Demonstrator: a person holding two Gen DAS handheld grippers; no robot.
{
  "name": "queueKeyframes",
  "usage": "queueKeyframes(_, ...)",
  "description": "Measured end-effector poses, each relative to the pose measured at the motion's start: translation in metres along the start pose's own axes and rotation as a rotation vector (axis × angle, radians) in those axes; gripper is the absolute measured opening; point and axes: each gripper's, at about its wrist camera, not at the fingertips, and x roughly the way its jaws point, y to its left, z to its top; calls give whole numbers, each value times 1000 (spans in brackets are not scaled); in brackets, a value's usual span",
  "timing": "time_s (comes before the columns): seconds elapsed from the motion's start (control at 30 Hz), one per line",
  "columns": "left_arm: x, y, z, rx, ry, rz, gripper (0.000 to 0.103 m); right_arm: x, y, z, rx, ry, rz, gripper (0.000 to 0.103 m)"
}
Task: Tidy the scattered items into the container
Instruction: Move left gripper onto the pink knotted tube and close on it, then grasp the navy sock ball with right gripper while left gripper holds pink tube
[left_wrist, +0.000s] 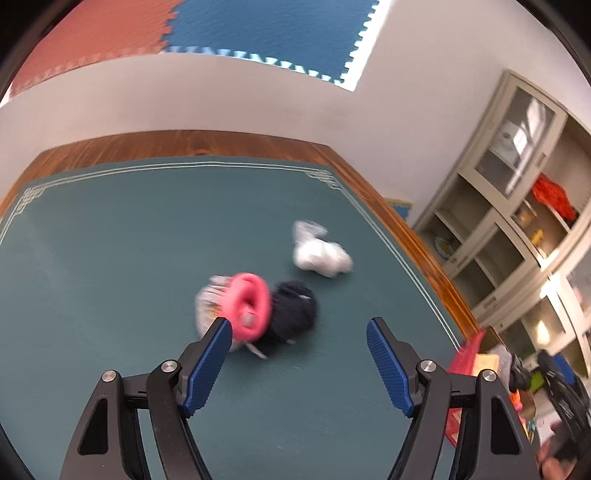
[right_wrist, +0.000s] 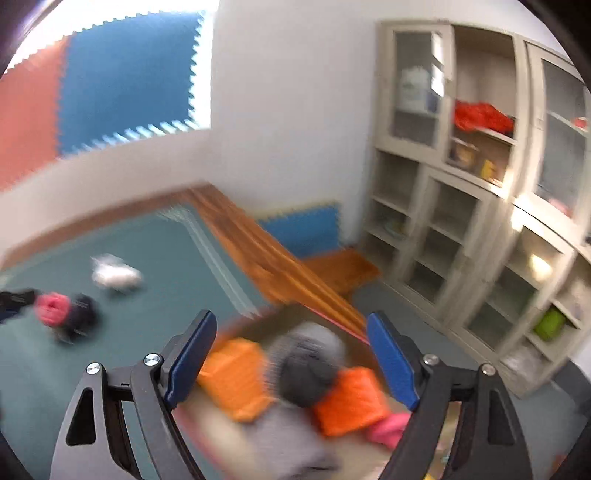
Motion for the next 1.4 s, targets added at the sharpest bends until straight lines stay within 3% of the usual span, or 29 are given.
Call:
queueKeyframes(0.1, 1, 21, 6, -36, -8, 30, 77, -6, 32, 3, -20, -31, 153, 86)
queueKeyframes(0.23, 8, 44, 10, -78, -1, 61, 77, 11, 81, -2, -80, 11, 298, 86)
queueKeyframes(0.4, 25, 52, 7, -92, 38, 73, 77, 46, 123, -14, -109, 110, 363, 86)
queueKeyframes(0.63, 55, 40, 6, -78, 118, 15, 77, 72, 143, -25, -138, 135, 350, 86)
queueKeyframes(0.83, 74, 28, 14, -55, 125, -11, 76, 91, 138, -38, -76, 163, 349, 86)
queueKeyframes(0.9, 75, 27, 14, -47, 109, -7, 67, 95, 135, -42, -68, 161, 335, 86)
queueKeyframes(0.97, 74, 28, 15, -43, 101, -2, 49, 96, 133, -43, -63, 153, 321, 86)
queueKeyframes(1.0, 73, 31, 16, -50, 100, -7, 31, 96, 132, -43, -59, 150, 320, 86)
queueKeyframes(1.17, 64, 46, 19, -105, 79, -15, 26, 95, 128, -44, -38, 129, 316, 86)
queueKeyframes(1.4, 20, 58, 30, -127, -31, -7, 26, 95, 126, -46, -22, 131, 356, 86)
